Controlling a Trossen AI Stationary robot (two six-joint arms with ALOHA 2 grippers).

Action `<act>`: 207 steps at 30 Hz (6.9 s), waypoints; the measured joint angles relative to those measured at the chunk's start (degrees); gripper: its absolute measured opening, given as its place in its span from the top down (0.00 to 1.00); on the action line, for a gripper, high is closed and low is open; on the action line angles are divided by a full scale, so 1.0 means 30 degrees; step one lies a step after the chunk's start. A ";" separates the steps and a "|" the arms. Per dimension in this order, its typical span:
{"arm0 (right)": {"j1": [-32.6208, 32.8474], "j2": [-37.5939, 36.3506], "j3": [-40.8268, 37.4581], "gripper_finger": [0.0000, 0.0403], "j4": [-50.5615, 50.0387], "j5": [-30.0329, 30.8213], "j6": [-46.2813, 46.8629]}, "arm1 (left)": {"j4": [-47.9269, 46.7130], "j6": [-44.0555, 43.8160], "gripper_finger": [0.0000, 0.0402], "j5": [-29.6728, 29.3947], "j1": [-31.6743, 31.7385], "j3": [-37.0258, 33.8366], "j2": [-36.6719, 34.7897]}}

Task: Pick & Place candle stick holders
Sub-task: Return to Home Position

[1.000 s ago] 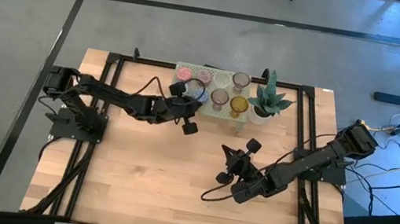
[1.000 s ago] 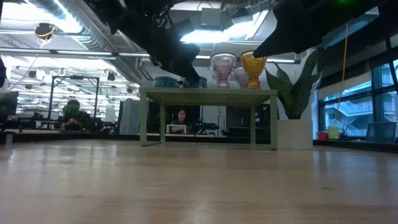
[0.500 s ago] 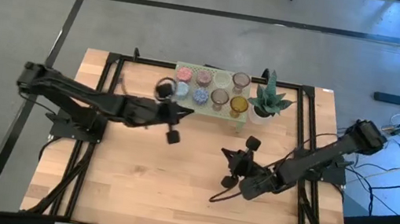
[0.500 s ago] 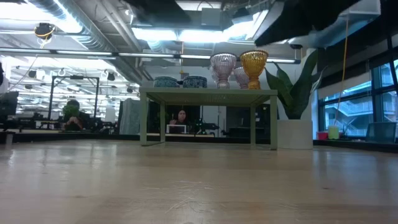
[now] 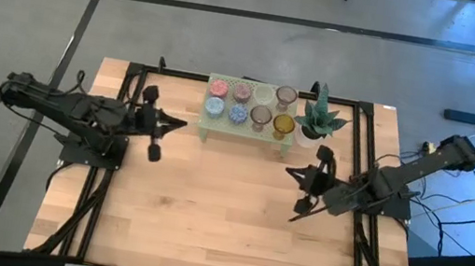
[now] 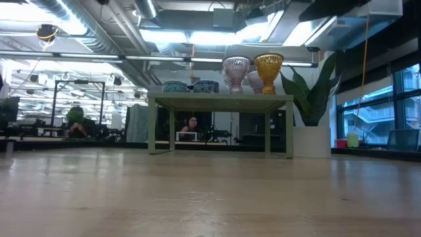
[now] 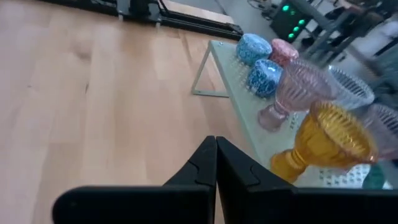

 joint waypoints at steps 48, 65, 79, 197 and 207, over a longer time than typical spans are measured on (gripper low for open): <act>-0.8385 -1.9994 -1.5263 0.98 0.9476 -1.2245 -0.6354 | 0.3915 0.3793 1.00 0.4659 -0.0087 -1.0796 -1.4362; -0.8493 -2.1500 -1.5263 0.98 0.8079 -1.2011 -0.6488 | 0.8436 0.3591 1.00 0.5450 -0.0087 -1.4384 -1.4395; -0.8487 -2.1493 -1.5263 0.98 0.7697 -1.1959 -0.4958 | 0.8946 0.2391 1.00 0.5479 -0.0079 -1.5295 -1.4395; -0.8486 -2.1420 -1.6875 0.95 1.0312 -1.2018 -0.5444 | 0.8390 0.1773 1.00 0.4528 -0.0079 -1.5295 -1.4395; -0.8487 -2.1420 -1.6873 0.95 1.0312 -1.2010 -0.5444 | 0.8386 0.1775 1.00 0.4529 -0.0079 -1.5295 -1.4395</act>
